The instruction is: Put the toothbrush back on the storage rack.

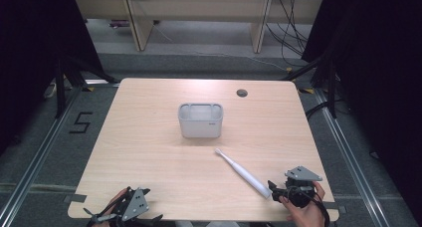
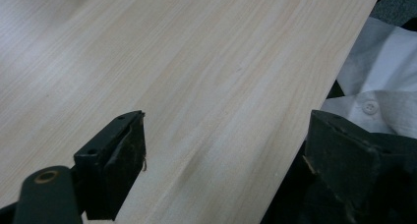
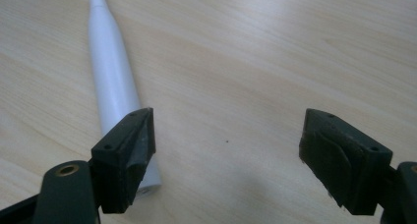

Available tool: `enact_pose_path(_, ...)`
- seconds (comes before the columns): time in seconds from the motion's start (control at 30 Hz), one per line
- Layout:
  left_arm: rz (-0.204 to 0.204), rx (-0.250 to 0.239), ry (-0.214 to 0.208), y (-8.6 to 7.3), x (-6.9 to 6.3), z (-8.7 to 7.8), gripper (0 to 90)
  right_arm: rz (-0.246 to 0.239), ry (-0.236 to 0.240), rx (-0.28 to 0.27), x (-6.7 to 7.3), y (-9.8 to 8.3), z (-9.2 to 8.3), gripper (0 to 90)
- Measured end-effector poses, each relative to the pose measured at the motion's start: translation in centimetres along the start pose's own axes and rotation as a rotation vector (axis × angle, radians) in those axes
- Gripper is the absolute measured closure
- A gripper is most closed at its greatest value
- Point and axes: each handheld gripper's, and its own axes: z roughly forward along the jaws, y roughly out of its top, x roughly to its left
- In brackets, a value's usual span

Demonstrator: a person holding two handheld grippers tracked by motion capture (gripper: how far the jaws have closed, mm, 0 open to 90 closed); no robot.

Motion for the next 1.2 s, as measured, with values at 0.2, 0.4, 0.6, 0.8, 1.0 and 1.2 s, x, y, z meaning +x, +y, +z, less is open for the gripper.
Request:
enact_pose_path(0.2,0.005,0.006,-0.003,0.0,0.0,0.0,15.2,0.001,-0.01,0.008,0.2,0.0,0.1,21.7)
enact_pose_path(0.4,0.01,0.018,-0.001,0.0,0.1,0.0,15.2,-0.02,0.017,0.016,0.1,0.3,0.3,19.9)
enact_pose_path(0.6,-0.002,0.011,-0.002,0.0,0.0,0.1,15.2,-0.078,0.031,0.04,0.3,1.2,0.4,18.7)
enact_pose_path(0.8,-0.002,0.011,0.001,-0.1,0.0,0.2,15.2,-0.092,0.072,0.066,0.5,2.4,0.5,18.6)
enact_pose_path(1.0,-0.006,0.017,-0.001,-0.1,0.2,0.2,15.2,-0.142,0.101,0.071,1.0,3.6,0.9,23.9)
enact_pose_path(1.2,0.003,0.028,-0.006,0.0,0.3,0.1,15.2,-0.186,0.132,0.099,1.8,4.7,1.9,29.8)
